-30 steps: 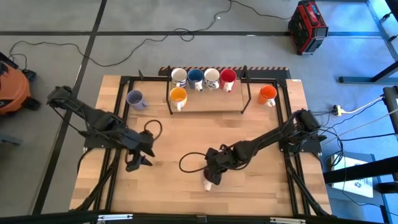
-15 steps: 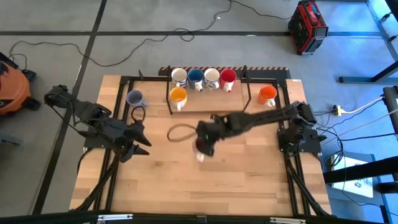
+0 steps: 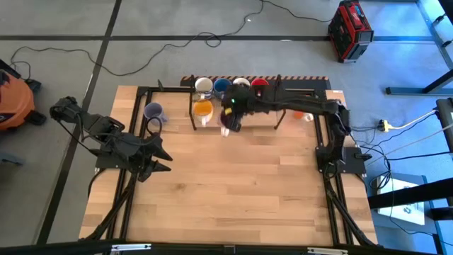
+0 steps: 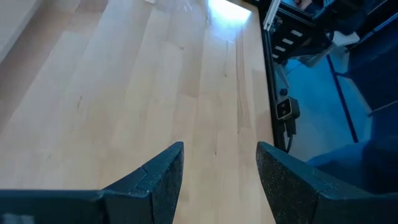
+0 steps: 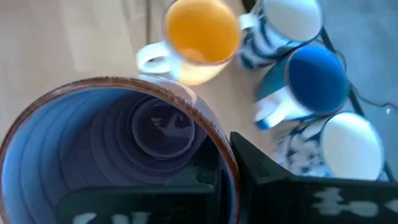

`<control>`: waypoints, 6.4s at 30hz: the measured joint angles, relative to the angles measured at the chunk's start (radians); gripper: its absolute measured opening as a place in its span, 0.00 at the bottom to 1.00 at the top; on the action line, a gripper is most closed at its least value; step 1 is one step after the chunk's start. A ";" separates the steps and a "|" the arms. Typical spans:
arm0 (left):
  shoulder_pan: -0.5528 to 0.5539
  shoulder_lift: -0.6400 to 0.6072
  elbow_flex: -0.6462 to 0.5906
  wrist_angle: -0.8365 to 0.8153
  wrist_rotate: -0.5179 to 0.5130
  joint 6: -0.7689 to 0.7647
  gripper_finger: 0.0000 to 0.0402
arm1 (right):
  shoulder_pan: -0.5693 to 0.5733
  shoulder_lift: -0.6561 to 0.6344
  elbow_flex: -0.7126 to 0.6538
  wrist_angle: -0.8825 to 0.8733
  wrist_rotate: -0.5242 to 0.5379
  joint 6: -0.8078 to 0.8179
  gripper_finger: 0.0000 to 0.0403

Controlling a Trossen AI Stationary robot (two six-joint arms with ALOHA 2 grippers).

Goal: Place coffee mugs
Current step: Put the violet mug on the shelf, then put the orange mug on the shelf

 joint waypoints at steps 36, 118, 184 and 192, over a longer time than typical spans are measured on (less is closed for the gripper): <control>0.000 0.000 0.000 -0.003 -0.035 0.000 0.49 | -0.189 0.370 0.254 -0.116 -0.124 -0.169 0.02; 0.000 0.002 0.000 0.033 -0.344 0.101 0.49 | 0.034 -0.464 -0.262 -0.315 0.086 0.186 0.30; 0.315 0.048 -0.001 0.139 -0.322 0.152 0.49 | -0.673 -0.613 -1.077 -0.016 -0.137 -0.005 0.02; 0.315 0.048 -0.001 0.139 -0.341 0.153 0.49 | -0.655 -0.756 -1.077 -0.123 -0.211 0.044 0.01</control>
